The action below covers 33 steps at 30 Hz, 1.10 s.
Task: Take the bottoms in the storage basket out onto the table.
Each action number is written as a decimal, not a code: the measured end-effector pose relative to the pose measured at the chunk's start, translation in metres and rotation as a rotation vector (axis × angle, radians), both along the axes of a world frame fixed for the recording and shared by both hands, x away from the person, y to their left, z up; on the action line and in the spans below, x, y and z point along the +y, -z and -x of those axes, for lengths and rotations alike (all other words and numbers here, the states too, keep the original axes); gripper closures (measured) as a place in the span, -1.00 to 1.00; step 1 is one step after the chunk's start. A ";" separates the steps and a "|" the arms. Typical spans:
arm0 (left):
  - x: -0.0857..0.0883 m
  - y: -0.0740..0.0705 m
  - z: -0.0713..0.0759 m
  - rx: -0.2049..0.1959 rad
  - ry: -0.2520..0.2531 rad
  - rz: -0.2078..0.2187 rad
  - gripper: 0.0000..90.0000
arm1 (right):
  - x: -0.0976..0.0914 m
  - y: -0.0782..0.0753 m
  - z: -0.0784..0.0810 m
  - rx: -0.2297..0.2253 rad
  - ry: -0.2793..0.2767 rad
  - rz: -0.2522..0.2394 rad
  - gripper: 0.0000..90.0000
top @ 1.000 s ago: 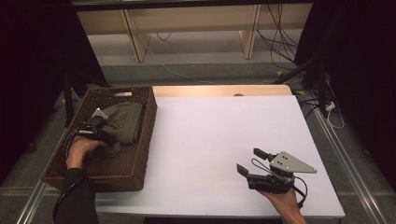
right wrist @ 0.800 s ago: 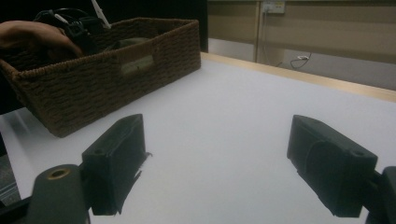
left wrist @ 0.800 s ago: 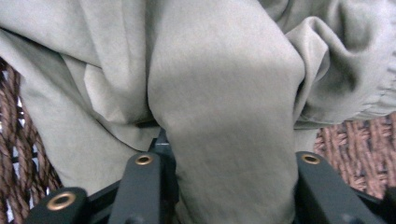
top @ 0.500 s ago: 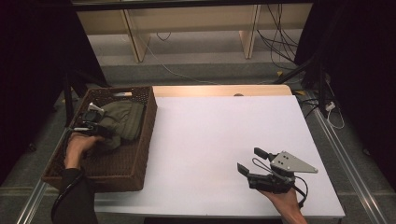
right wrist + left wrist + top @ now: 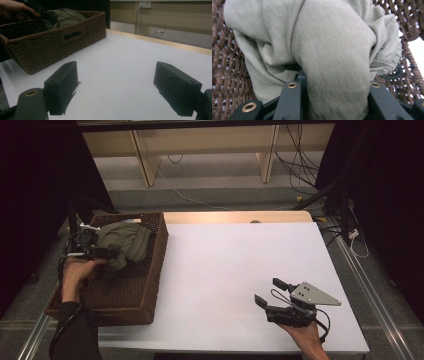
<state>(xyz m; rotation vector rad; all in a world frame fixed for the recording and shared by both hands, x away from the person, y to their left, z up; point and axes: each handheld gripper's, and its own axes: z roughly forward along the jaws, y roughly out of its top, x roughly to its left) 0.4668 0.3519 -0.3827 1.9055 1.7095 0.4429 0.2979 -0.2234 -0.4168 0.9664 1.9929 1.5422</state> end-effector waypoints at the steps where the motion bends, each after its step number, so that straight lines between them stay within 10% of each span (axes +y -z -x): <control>1: 0.001 -0.002 0.001 -0.006 0.000 0.006 0.42 | 0.000 0.000 0.000 0.001 0.000 -0.002 -0.54; 33: 0.010 -0.039 0.020 -0.175 0.012 0.138 0.42 | 0.000 0.000 0.000 0.004 0.004 -0.003 -0.54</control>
